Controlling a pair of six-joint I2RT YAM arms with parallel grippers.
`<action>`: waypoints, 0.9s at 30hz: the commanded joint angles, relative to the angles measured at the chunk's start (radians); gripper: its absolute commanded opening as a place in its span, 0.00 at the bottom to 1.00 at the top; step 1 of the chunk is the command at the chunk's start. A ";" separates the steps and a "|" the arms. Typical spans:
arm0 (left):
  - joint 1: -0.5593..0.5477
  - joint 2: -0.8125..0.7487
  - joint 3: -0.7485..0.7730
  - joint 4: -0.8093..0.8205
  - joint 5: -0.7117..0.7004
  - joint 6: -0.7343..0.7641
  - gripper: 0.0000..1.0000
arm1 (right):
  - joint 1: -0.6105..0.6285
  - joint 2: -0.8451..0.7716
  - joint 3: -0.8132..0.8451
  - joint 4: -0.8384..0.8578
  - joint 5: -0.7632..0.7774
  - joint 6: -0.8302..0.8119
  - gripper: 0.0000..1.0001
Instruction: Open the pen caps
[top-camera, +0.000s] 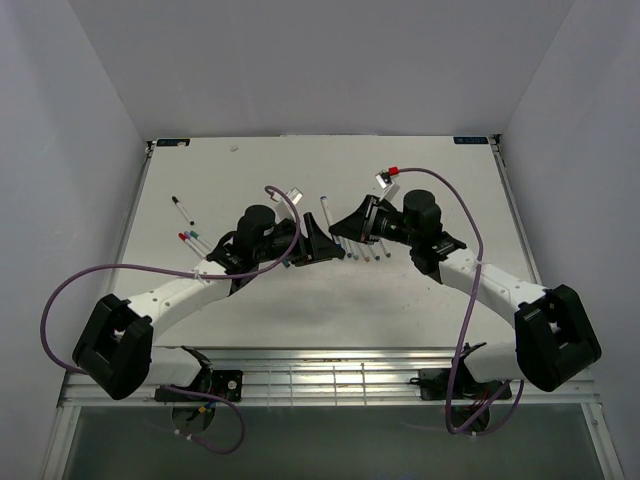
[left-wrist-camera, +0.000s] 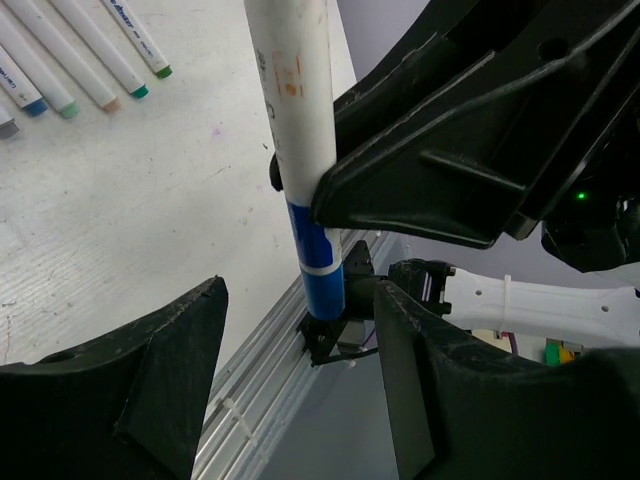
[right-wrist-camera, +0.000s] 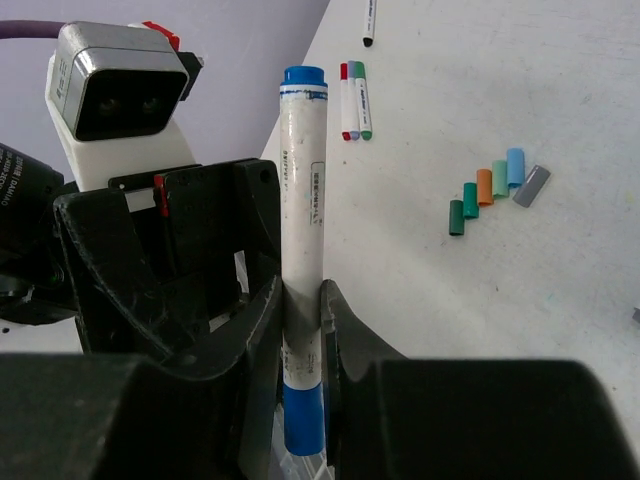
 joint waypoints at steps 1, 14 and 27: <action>-0.005 -0.016 0.036 0.044 -0.018 -0.007 0.71 | 0.019 -0.007 -0.008 0.089 0.024 0.033 0.08; -0.007 0.014 0.041 0.069 0.004 -0.013 0.54 | 0.056 0.007 -0.080 0.213 0.102 0.151 0.08; -0.009 0.040 0.040 0.070 0.024 -0.017 0.37 | 0.062 -0.024 -0.111 0.191 0.231 0.180 0.08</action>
